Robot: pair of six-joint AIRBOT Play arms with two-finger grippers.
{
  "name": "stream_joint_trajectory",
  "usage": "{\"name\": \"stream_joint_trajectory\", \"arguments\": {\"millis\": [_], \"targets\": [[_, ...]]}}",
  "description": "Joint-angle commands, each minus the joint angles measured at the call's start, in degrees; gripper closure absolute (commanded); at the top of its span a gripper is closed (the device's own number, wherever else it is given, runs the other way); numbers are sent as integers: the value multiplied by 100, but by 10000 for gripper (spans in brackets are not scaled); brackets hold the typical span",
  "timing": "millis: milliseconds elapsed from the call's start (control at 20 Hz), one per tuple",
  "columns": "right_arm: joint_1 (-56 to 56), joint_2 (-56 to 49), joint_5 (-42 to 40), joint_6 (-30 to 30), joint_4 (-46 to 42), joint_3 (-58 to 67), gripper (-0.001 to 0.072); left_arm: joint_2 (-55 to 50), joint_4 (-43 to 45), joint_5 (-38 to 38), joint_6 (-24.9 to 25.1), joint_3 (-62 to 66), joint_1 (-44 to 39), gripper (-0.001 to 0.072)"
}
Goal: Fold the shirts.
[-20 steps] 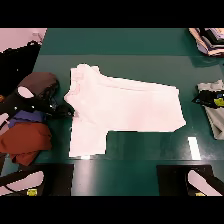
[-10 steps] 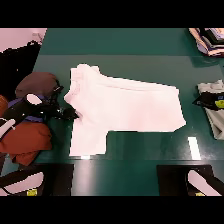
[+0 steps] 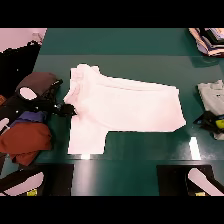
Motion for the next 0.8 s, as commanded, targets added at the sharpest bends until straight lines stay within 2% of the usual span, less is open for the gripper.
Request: {"name": "stream_joint_trajectory", "arguments": {"millis": [0,250,300,350,400,450,500,650,750], "targets": [[-149,-291,-409,-251,625,-905,265,87,-11,-42,-17,63,0,680],[564,-914,-1200,-417,1397,-964,267,87,-11,-101,-35,66,0,680],[730,-990,-1255,-417,1390,-870,309,87,-11,-116,-35,66,0,680],[868,-1067,-1274,-417,1379,-780,368,87,-11,-142,-39,66,0,680],[999,-1150,-1276,-420,1379,-684,472,90,-11,-160,-76,66,0,680],[1104,-1204,-1255,-498,1379,-590,648,101,-11,-170,-190,68,0,681],[1202,-1220,-1207,-564,1375,-472,695,160,-7,-168,-319,70,0,681],[1410,-850,-1016,-562,1381,63,696,752,101,-85,-632,352,0,681],[1456,-356,-1014,-560,1390,691,696,1261,385,-192,-822,968,0,681]]}}
